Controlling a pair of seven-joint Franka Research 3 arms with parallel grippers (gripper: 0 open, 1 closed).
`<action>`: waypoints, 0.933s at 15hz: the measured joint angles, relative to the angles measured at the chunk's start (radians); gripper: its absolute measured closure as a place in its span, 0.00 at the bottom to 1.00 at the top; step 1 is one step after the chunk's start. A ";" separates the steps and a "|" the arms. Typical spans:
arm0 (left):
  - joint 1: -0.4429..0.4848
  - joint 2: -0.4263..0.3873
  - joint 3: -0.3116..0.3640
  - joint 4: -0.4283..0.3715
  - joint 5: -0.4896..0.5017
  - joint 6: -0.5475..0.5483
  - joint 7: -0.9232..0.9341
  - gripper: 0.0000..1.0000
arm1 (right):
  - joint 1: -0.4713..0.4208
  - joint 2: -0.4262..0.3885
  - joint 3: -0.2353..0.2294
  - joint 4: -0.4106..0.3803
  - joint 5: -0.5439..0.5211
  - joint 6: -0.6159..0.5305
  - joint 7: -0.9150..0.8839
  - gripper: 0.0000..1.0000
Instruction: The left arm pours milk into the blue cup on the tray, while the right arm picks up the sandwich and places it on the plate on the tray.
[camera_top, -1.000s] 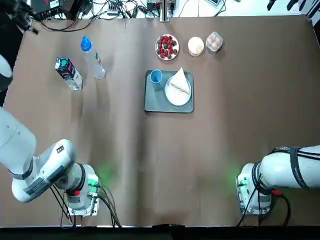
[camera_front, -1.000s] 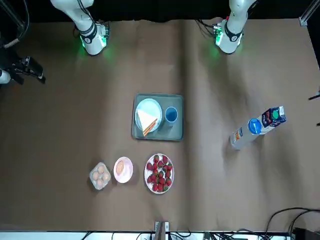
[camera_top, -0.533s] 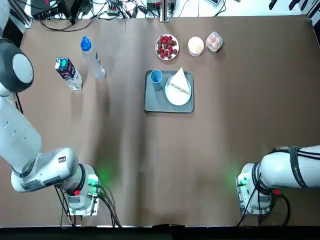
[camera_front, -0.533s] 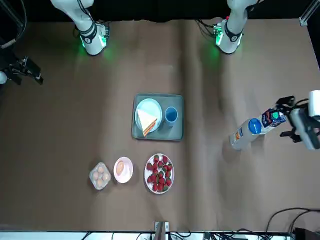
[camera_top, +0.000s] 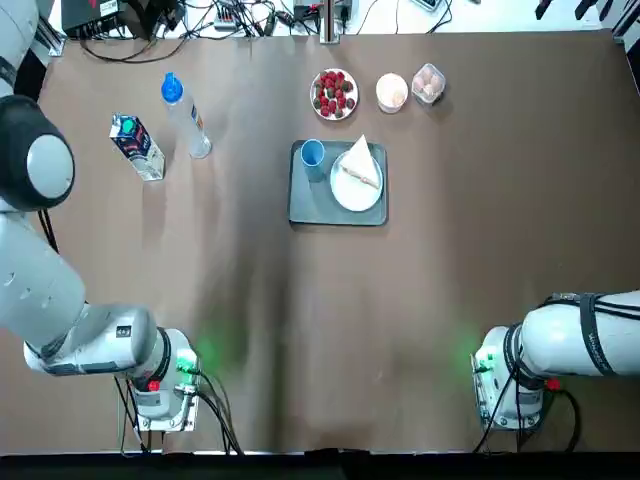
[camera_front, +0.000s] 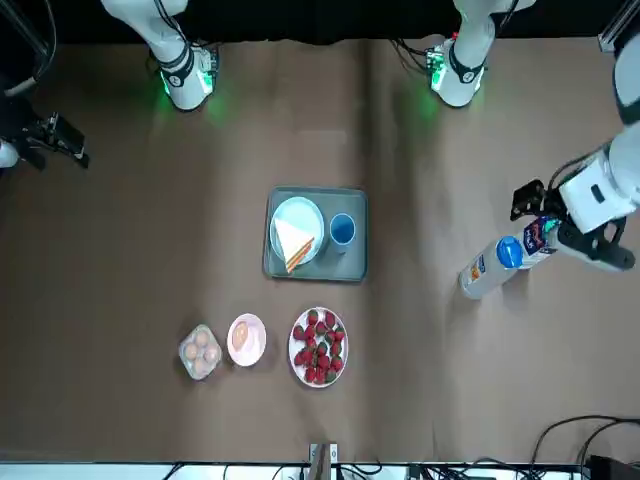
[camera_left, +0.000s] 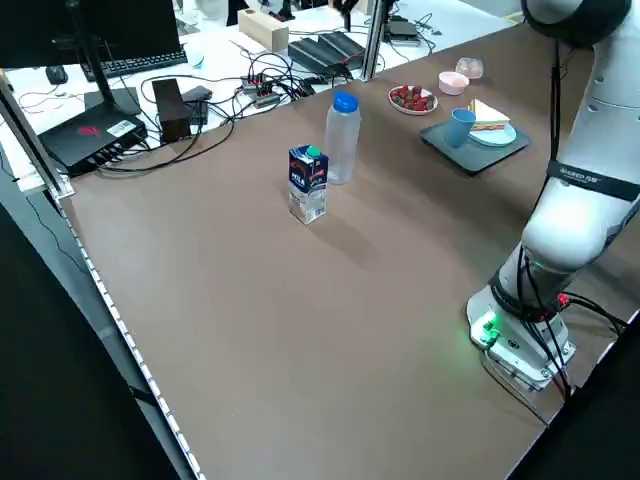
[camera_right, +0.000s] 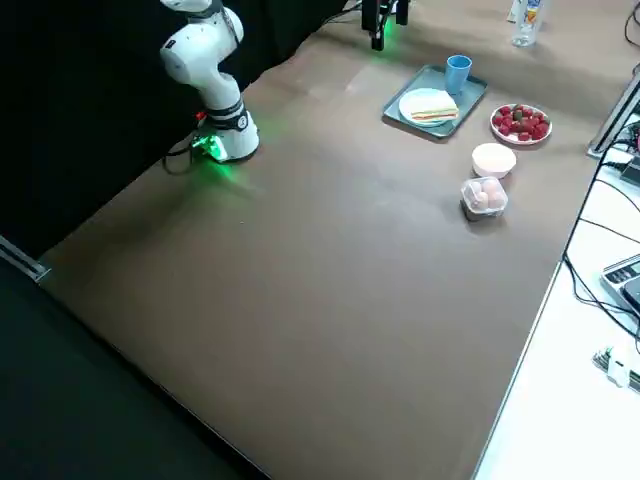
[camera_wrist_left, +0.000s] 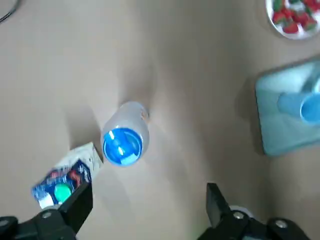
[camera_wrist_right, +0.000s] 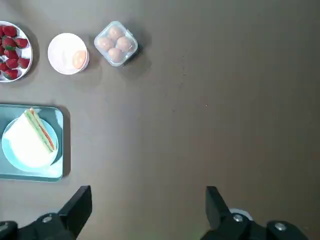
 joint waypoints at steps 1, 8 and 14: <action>-0.004 -0.021 0.000 -0.003 0.010 0.000 -0.079 0.00 | 0.000 0.000 0.002 0.000 0.000 -0.003 0.000 0.00; -0.046 -0.081 -0.002 -0.011 0.144 0.000 -0.345 0.00 | 0.000 0.000 0.002 0.000 0.000 -0.004 0.000 0.00; -0.044 -0.080 -0.006 -0.014 0.144 0.000 -0.363 0.00 | -0.001 0.000 0.001 0.000 0.000 -0.004 0.000 0.00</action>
